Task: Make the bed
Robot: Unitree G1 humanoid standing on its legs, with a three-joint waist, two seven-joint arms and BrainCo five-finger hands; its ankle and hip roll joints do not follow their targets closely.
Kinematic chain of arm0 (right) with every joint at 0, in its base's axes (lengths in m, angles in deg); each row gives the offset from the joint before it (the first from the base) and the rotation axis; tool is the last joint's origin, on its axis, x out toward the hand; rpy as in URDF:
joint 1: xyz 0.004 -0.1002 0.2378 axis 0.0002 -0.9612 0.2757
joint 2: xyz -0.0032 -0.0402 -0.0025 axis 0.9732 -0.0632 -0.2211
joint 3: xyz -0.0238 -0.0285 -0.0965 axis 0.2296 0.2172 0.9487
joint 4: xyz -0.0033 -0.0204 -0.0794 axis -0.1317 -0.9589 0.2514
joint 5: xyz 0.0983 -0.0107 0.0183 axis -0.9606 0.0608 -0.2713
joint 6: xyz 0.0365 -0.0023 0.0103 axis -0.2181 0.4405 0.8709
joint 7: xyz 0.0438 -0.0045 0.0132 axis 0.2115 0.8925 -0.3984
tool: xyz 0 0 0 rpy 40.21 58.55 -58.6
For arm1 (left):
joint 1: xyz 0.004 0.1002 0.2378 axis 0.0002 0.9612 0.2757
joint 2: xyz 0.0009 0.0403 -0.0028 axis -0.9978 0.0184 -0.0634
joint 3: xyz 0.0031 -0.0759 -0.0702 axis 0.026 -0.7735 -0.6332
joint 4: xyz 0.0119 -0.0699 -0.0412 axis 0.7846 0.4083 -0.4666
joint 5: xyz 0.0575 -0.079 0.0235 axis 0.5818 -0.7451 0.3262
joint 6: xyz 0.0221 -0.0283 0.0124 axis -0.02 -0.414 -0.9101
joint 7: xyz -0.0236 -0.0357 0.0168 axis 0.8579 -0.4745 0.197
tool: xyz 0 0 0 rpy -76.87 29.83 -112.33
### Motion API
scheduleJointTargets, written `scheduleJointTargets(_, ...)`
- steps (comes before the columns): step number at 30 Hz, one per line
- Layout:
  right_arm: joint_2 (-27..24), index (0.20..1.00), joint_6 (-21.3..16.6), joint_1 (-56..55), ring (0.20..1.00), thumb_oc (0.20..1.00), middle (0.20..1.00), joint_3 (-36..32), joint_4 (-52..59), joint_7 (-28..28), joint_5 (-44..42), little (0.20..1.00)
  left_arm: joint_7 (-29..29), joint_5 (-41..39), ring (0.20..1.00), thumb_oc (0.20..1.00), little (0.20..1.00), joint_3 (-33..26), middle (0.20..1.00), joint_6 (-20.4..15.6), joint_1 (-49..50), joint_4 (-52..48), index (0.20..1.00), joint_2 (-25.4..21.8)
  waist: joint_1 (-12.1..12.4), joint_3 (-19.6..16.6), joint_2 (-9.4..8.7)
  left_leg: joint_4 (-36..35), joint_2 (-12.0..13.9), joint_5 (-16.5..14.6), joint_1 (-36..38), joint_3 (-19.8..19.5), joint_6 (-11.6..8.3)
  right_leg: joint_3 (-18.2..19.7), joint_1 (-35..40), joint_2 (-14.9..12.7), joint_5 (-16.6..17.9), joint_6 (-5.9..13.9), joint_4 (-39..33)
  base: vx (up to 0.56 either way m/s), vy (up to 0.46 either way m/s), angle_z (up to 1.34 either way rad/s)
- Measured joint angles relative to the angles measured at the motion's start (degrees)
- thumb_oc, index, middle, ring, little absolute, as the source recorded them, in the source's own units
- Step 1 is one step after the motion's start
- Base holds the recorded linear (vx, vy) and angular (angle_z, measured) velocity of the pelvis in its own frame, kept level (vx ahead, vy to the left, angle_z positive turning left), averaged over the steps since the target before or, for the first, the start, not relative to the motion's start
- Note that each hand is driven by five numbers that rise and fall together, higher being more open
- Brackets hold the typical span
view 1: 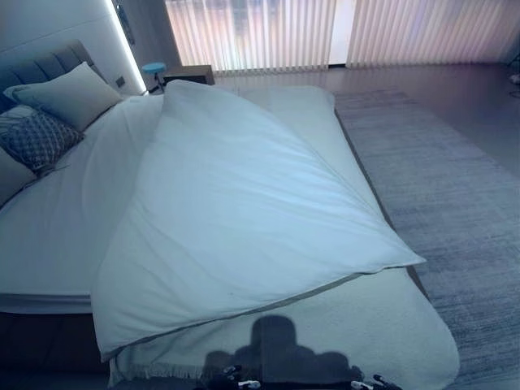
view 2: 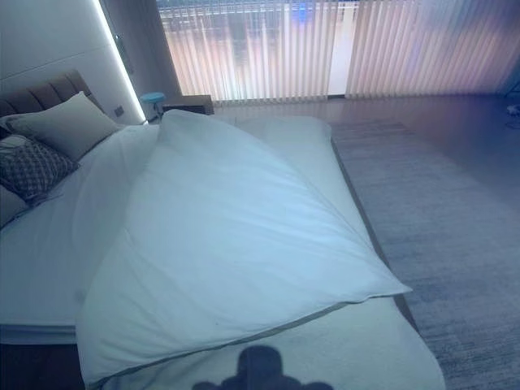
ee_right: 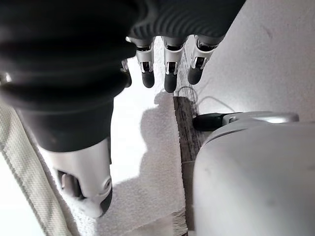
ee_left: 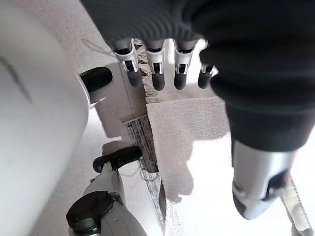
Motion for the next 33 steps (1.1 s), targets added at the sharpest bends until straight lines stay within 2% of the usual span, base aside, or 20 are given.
scheduleJointTargets(7,0.00,1.000,-0.57,-0.18,1.000,1.000,1.000,-0.15,0.43,0.00,-0.85,1.000,0.02,-3.14,1.000,1.000,1.000,-0.41,1.000,-0.03,0.06,-0.10,1.000,0.42,-0.05,-0.01,0.22,0.00,0.31,-0.07,0.07,0.16,-0.10,0.23,-0.07,0.38,-0.16,0.23,0.10,-0.01,-0.019,-0.01)
scheduleJointTargets(9,-0.04,1.000,-0.97,-0.49,1.000,1.000,1.000,0.10,2.01,-0.01,-2.20,1.000,0.30,-10.22,1.000,1.000,1.000,-3.71,1.000,0.01,0.06,-1.84,1.000,0.89,-0.08,0.62,0.13,0.28,0.50,-0.05,-0.73,0.15,-0.11,0.27,-1.13,0.53,-0.23,0.19,0.73,-0.19,-0.039,-0.02)
scheduleJointTargets(12,-0.19,1.000,-1.75,0.46,1.000,1.000,1.000,1.32,3.46,-0.08,-3.52,1.000,1.46,-18.01,1.000,1.000,1.000,-4.59,1.000,-0.38,-1.60,-4.45,1.000,0.92,-0.10,3.35,0.09,1.22,0.71,0.08,-2.48,0.18,0.02,0.72,-4.36,0.65,-0.97,0.21,4.49,-0.24,-0.042,-0.07)
scheduleJointTargets(13,-0.10,1.000,-1.82,1.50,1.000,1.000,1.000,2.44,3.78,0.03,-4.40,1.000,2.16,-20.68,1.000,1.000,1.000,-4.77,1.000,-0.42,-3.26,-4.73,1.000,1.00,-0.26,4.42,-0.73,2.25,0.52,0.65,-3.97,0.36,-0.79,0.91,-6.44,1.14,-1.38,0.54,6.21,-0.34,-0.090,-0.11)
scheduleJointTargets(14,0.03,1.000,-1.87,2.04,1.000,1.000,1.000,3.29,4.40,0.12,-4.97,1.000,2.59,-23.20,1.000,1.000,1.000,-5.48,1.000,-0.47,-4.74,-4.84,1.000,0.91,-0.21,5.06,-1.21,4.50,0.52,0.23,-6.24,0.26,-0.72,1.11,-9.01,0.93,-2.52,0.77,8.89,-0.22,-0.085,-0.01)
scheduleJointTargets(15,0.36,1.000,-2.01,3.36,1.000,1.000,1.000,4.39,5.13,0.10,-5.70,1.000,3.51,-26.77,1.000,1.000,1.000,-7.13,1.000,-0.64,-7.87,-4.90,1.000,0.81,-0.35,6.90,-1.65,6.65,0.64,-0.31,-8.88,-0.23,-0.83,0.96,-11.95,0.80,-3.83,0.10,12.49,-0.14,-0.060,0.09)
scheduleJointTargets(16,0.98,1.000,-2.05,5.07,1.000,1.000,1.000,4.87,6.02,0.13,-6.46,1.000,4.81,-30.93,1.000,1.000,1.000,-9.30,1.000,-1.12,-11.71,-5.12,1.000,0.54,-0.41,9.23,-3.20,9.00,0.68,-0.31,-11.90,-0.32,-0.90,0.86,-15.50,0.47,-4.80,0.01,16.22,-0.08,-0.033,0.12)
scheduleJointTargets(18,1.95,1.000,-2.05,6.16,1.000,1.000,1.000,4.61,6.00,0.25,-6.82,1.000,5.83,-34.11,1.000,1.000,1.000,-9.55,1.000,-1.49,-13.79,-5.05,1.000,0.18,-0.45,10.73,-4.37,8.61,0.96,-0.10,-12.07,-0.36,-1.00,0.95,-16.56,0.55,-5.05,-0.20,17.79,-0.22,-0.053,0.02)
scheduleJointTargets(19,1.76,1.000,-1.86,6.39,1.000,1.000,1.000,5.13,7.33,0.41,-7.29,1.000,6.44,-35.71,1.000,1.000,1.000,-10.86,1.000,-1.39,-14.82,-5.47,1.000,0.69,-1.05,10.98,-5.01,10.51,1.00,-0.03,-13.22,-0.15,-1.22,0.62,-17.86,0.62,-5.46,0.49,19.94,-0.28,-0.082,0.11)
scheduleJointTargets(20,1.28,1.000,-2.19,5.87,1.000,1.000,1.000,6.41,10.42,0.32,-8.12,1.000,7.57,-39.45,1.000,1.000,1.000,-14.09,1.000,-2.05,-16.69,-7.01,1.000,0.90,-1.59,11.59,-5.97,15.35,0.92,-1.87,-17.28,0.13,-1.01,0.79,-21.75,-0.74,-8.50,0.31,25.17,-0.08,-0.032,0.17)
scheduleJointTargets(21,1.26,1.000,-2.50,6.69,1.000,1.000,1.000,6.91,11.95,0.37,-8.57,1.000,8.62,-42.84,1.000,1.000,1.000,-16.52,1.000,-3.07,-19.70,-7.20,1.000,1.15,-2.43,12.74,-7.15,18.24,1.07,-3.32,-20.06,0.49,-1.04,1.16,-24.86,-0.67,-9.40,-0.44,28.51,-0.08,-0.032,0.07)
scheduleJointTargets(22,1.37,1.000,-2.57,7.33,1.000,1.000,1.000,7.03,12.61,0.33,-8.70,1.000,9.42,-44.88,1.000,1.000,1.000,-18.25,1.000,-3.84,-21.56,-7.38,1.000,1.09,-2.03,13.25,-7.62,19.86,1.42,-3.92,-22.02,0.74,-1.05,1.58,-26.79,-0.71,-9.57,-0.69,29.77,-0.03,-0.003,-0.13)
scheduleJointTargets(24,1.56,1.000,-2.59,8.10,1.000,1.000,1.000,6.98,13.13,0.60,-9.10,1.000,10.77,-48.38,1.000,1.000,1.000,-19.30,1.000,-5.10,-24.20,-7.45,1.000,0.61,-3.01,14.22,-8.46,22.10,2.26,-4.33,-24.35,0.64,-1.43,1.77,-29.06,-0.09,-9.60,-0.84,31.55,-0.04,0.007,-0.14)
scheduleJointTargets(29,0.42,1.000,-2.75,8.05,1.000,1.000,1.000,7.07,16.21,1.67,-9.39,1.000,11.72,-52.15,1.000,1.000,1.000,-20.52,1.000,-6.32,-28.90,-9.64,1.000,0.97,-4.81,16.44,-8.80,28.24,3.39,-6.22,-30.30,-0.61,-1.94,1.43,-33.96,0.60,-10.70,-1.77,36.00,-0.05,0.025,-0.03)
scheduleJointTargets(33,0.82,1.000,-3.27,9.03,1.000,1.000,1.000,7.10,16.91,2.58,-10.11,1.000,11.73,-54.58,1.000,1.000,1.000,-22.06,1.000,-6.63,-31.86,-10.89,1.000,1.45,-4.94,17.99,-8.98,30.66,3.62,-6.78,-32.94,-1.60,-2.08,1.06,-36.04,0.69,-10.92,-1.83,37.57,0.00,0.021,0.04)
